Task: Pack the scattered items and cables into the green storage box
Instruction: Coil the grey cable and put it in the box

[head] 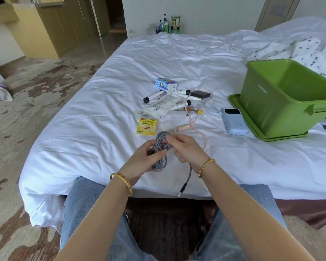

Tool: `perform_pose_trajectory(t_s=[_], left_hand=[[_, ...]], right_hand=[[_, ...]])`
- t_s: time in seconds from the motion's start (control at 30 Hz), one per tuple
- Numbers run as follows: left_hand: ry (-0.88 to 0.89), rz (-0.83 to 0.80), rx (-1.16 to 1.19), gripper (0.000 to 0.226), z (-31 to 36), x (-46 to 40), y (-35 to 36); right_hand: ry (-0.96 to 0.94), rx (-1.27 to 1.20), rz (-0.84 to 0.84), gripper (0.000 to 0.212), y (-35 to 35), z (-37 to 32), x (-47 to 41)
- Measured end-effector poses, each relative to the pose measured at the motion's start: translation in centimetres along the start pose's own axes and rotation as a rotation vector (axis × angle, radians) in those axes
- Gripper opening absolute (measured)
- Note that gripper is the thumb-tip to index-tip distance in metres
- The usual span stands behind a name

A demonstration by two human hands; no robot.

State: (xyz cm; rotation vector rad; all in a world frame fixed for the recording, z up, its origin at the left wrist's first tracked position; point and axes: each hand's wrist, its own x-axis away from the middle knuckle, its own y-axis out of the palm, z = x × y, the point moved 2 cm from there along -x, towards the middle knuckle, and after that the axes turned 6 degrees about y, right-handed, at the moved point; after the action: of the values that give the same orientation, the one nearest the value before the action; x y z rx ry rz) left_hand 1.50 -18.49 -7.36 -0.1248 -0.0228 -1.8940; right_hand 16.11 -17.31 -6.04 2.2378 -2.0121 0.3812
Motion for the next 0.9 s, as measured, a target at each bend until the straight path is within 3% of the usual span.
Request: perform_pose_trajectory(t_s=[0.1, 0.2, 0.27, 0.37, 0.47, 0.53, 0.7, 0.8, 0.9], left_hand=[[0.016, 0.183, 0.149, 0.006, 0.3, -0.2, 0.1], [-0.007, 0.360, 0.326, 0.007, 0.3, -0.8, 0.0], [-0.002, 0.443, 0.233, 0.014, 0.0, -1.1, -0.2], [0.075, 0.478, -0.084, 0.020, -0.3, -1.3, -0.8], [0.232, 0.364, -0.532, 0.027, -0.1, -1.4, -0.9], [0.268, 0.251, -0.689, 0.036, 0.0, -1.3, -0.5], [0.162, -0.093, -0.814, 0.050, -0.1, -0.6, 0.5], [0.138, -0.263, -0.774, 0.053, 0.1, -0.1, 1.6], [0.175, -0.325, -0.543, 0.023, 0.9, 0.5, 2.4]], right_hand=[[-0.029, 0.057, 0.029, 0.028, -0.1, 0.0, 0.1], [-0.157, 0.526, 0.002, 0.028, 0.4, -0.3, 0.5], [-0.197, 0.744, -0.020, 0.027, 0.5, -0.6, 0.8], [-0.254, 0.977, -0.035, 0.029, 0.1, -1.4, 1.4], [-0.316, 1.086, -0.039, 0.029, 0.0, -2.1, 1.7], [-0.320, 1.027, -0.051, 0.024, -0.1, -2.5, 1.8], [-0.295, 0.652, -0.074, 0.016, -0.6, -2.9, 1.7], [-0.305, 0.529, -0.100, 0.014, -0.5, -3.0, 1.4], [-0.304, 0.452, -0.095, 0.014, -1.5, -2.8, 0.9]])
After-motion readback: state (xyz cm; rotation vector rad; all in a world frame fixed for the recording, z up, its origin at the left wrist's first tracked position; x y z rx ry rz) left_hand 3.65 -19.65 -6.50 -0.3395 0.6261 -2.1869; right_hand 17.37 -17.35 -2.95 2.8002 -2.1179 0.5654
